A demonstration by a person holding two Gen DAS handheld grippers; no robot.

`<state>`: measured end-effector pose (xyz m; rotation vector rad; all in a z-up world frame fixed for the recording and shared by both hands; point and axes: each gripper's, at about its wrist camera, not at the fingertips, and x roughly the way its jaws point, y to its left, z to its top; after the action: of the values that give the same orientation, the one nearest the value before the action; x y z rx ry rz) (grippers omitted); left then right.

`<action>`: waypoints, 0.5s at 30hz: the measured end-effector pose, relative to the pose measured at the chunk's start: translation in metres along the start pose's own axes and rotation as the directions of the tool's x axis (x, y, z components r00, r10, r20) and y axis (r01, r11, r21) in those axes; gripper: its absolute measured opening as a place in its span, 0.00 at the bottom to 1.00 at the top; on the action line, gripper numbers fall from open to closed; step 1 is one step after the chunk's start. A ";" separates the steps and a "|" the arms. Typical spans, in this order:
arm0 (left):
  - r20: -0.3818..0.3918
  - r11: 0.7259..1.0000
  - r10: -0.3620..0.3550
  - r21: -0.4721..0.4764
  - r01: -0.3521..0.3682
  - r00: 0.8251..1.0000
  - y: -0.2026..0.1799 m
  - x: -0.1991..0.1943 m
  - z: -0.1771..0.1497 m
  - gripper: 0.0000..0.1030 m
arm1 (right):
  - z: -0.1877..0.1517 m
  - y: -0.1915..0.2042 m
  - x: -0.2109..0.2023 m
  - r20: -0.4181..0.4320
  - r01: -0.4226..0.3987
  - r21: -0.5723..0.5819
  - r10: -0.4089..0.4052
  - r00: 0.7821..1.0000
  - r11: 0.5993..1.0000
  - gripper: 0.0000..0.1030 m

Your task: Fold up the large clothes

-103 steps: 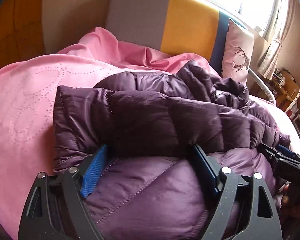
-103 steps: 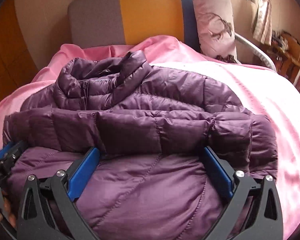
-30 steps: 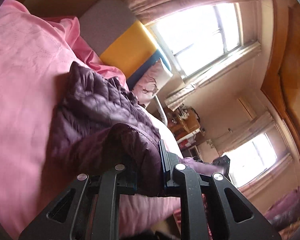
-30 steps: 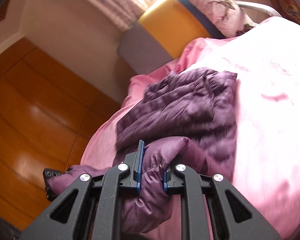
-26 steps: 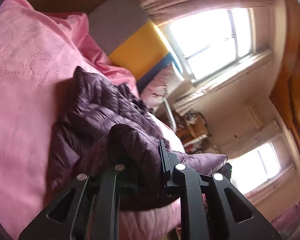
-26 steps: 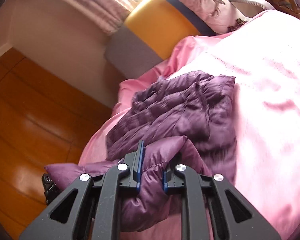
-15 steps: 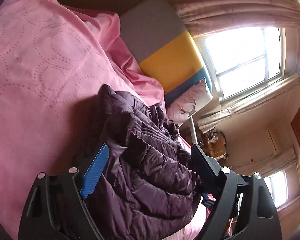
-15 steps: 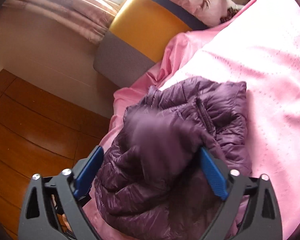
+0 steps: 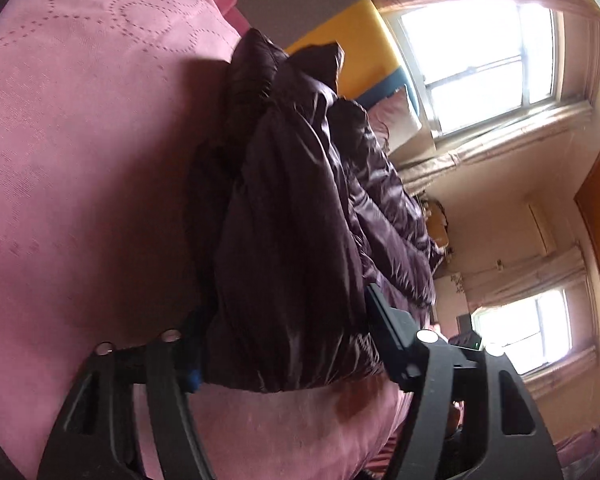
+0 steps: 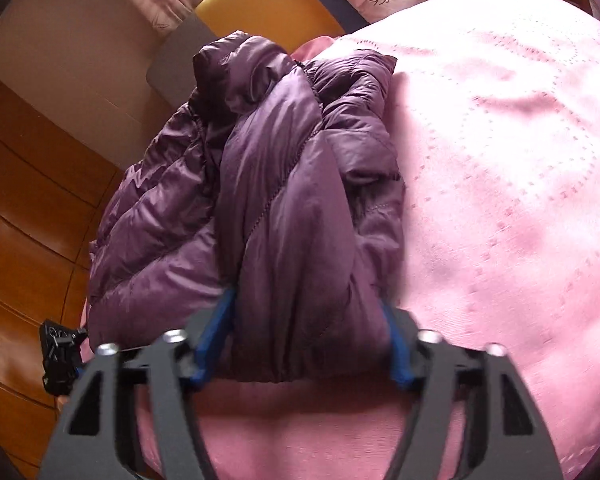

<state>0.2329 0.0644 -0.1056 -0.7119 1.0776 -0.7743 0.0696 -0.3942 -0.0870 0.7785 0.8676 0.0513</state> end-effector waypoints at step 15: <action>-0.105 0.986 0.084 0.152 -0.068 0.991 -0.026 -0.072 -0.104 0.57 | -0.080 0.002 -0.102 -0.100 0.018 -0.178 -0.036 0.994 0.984 0.56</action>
<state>0.1107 0.0965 -0.0820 -0.5039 1.1283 -0.8262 -0.0539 -0.3805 -0.0492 0.6009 0.9571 0.1435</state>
